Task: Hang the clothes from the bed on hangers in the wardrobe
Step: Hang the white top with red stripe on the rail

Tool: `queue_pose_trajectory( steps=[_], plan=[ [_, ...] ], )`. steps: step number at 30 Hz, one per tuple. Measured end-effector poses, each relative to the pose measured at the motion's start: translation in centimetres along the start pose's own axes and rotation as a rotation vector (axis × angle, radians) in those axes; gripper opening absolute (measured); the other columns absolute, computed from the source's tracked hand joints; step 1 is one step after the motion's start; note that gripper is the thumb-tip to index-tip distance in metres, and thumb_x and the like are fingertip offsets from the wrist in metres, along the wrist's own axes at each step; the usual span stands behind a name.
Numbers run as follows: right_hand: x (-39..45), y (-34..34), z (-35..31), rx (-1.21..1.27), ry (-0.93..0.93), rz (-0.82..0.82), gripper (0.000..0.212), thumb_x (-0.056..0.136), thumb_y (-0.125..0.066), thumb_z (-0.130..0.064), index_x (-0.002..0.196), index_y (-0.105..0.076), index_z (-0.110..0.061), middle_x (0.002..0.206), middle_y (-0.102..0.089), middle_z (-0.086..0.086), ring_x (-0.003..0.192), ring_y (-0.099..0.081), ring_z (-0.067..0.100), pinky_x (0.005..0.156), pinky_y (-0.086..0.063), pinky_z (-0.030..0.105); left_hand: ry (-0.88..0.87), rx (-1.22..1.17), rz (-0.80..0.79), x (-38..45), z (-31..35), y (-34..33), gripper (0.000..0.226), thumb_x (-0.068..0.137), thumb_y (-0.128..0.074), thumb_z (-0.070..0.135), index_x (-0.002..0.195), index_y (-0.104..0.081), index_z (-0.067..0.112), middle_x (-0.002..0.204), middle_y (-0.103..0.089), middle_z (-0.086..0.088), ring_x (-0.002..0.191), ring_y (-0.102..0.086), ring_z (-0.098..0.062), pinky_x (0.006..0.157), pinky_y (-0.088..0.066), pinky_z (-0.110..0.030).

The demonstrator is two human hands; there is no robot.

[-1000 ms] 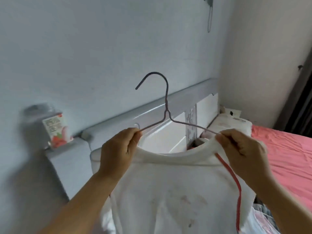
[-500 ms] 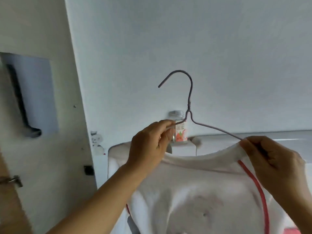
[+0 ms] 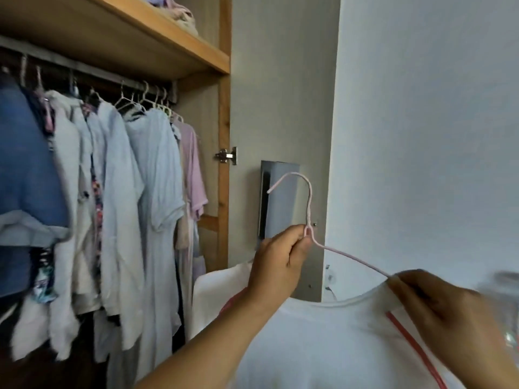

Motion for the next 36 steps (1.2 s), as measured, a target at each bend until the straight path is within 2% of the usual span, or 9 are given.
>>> queue_pose_trajectory(
  steps=[2, 5, 9, 13, 15, 17, 23, 27, 36],
  plan=[
    [1.8, -1.9, -1.1, 0.083, 0.017, -0.211, 0.02, 0.084, -0.064, -0.033, 0.065, -0.062, -0.038, 0.056, -0.06, -0.02, 0.058, -0.059, 0.01, 0.056, -0.046, 0.028, 0.066, 0.026, 0.006, 0.4, -1.5, 2.3, 0.018, 0.096, -0.05, 0.019, 0.107, -0.064, 0.015, 0.078, -0.06, 0.014, 0.075, -0.057, -0.008, 0.071, -0.049, -0.023],
    [3.9, -4.5, -3.0, 0.23, 0.075, -0.391, 0.018, 0.085, -0.062, -0.034, 0.068, -0.066, -0.038, 0.066, -0.063, -0.026, 0.072, -0.058, -0.002, 0.067, -0.044, 0.017, 0.065, 0.098, 0.068, 0.9, -3.4, 5.4, 0.02, 0.094, -0.053, 0.012, 0.11, -0.065, 0.014, 0.093, -0.066, 0.006, 0.086, -0.058, -0.005, 0.074, -0.046, -0.012],
    [6.4, -8.1, -5.4, 0.568, 0.075, -0.68, 0.011, 0.084, -0.067, -0.026, 0.086, -0.072, -0.036, 0.086, -0.07, -0.018, 0.065, -0.062, 0.0, 0.062, -0.043, 0.008, 0.043, 0.184, 0.118, 1.6, -5.7, 9.6, 0.027, 0.093, -0.055, 0.01, 0.111, -0.06, 0.029, 0.092, -0.062, 0.019, 0.092, -0.057, 0.001, 0.078, -0.043, -0.006],
    [9.0, -11.0, -7.3, 0.868, 0.139, -1.264, 0.037, 0.082, -0.071, -0.019, 0.116, -0.063, -0.028, 0.116, -0.066, -0.009, 0.112, -0.059, 0.003, 0.087, -0.046, 0.015, 0.101, 0.188, 0.111, 2.0, -8.0, 13.0, 0.025, 0.094, -0.054, 0.01, 0.114, -0.064, 0.021, 0.084, -0.061, 0.024, 0.086, -0.06, 0.004, 0.076, -0.045, -0.007],
    [10.4, -13.5, -8.2, 1.069, 0.178, -1.441, 0.049, 0.078, -0.075, -0.018, 0.125, -0.059, -0.02, 0.125, -0.062, 0.007, 0.121, -0.055, 0.02, 0.095, -0.044, 0.026, 0.119, 0.147, 0.125, 2.4, -8.6, 14.4, 0.029, 0.094, -0.053, 0.011, 0.118, -0.06, 0.027, 0.081, -0.061, 0.022, 0.081, -0.062, 0.002, 0.073, -0.048, -0.01],
    [11.9, -16.3, -9.4, 1.248, 0.257, -1.479, 0.048, 0.084, -0.069, -0.012, 0.13, -0.052, -0.011, 0.123, -0.06, 0.018, 0.118, -0.055, 0.031, 0.098, -0.044, 0.034, 0.131, 0.125, 0.171, 3.2, -9.1, 15.7, 0.032, 0.093, -0.053, 0.013, 0.113, -0.054, 0.038, 0.087, -0.064, 0.019, 0.084, -0.062, 0.003, 0.076, -0.048, -0.009],
    [14.8, -21.2, -13.2, 1.42, 0.372, -1.424, 0.037, 0.082, -0.071, -0.029, 0.117, -0.064, -0.021, 0.087, -0.067, -0.005, 0.082, -0.061, 0.005, 0.077, -0.046, 0.017, 0.195, 0.343, 0.212, 5.3, -11.4, 19.8, 0.028, 0.089, -0.061, 0.029, 0.117, -0.057, 0.033, 0.112, -0.061, 0.012, 0.106, -0.056, -0.005, 0.094, -0.043, -0.016],
    [16.0, -23.0, -14.6, 1.534, 0.294, -1.338, 0.063, 0.041, -0.092, -0.039, 0.095, -0.074, -0.013, 0.071, -0.063, 0.01, 0.069, -0.061, 0.017, 0.069, -0.049, 0.022, 0.202, 0.548, 0.209, 4.7, -12.8, 22.7, 0.03, 0.088, -0.062, 0.032, 0.117, -0.064, 0.026, 0.116, -0.06, 0.012, 0.108, -0.052, 0.004, 0.093, -0.039, -0.009],
    [16.8, -22.1, -17.6, 1.62, 0.324, -1.376, 0.075, 0.026, -0.095, -0.033, 0.094, -0.074, -0.008, 0.087, -0.069, 0.014, 0.08, -0.068, 0.024, 0.065, -0.054, 0.026, 0.199, 0.67, 0.361, 3.1, -9.5, 24.3, 0.027, 0.092, -0.06, 0.022, 0.118, -0.063, 0.02, 0.114, -0.062, 0.009, 0.105, -0.054, 0.005, 0.089, -0.037, -0.005]
  ],
)
Point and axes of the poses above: each hand's wrist, its own x-axis towards the middle knuckle, its own y-axis out of the back of the hand, z = x × y, the point moved 1 cm from there along x, towards the middle knuckle
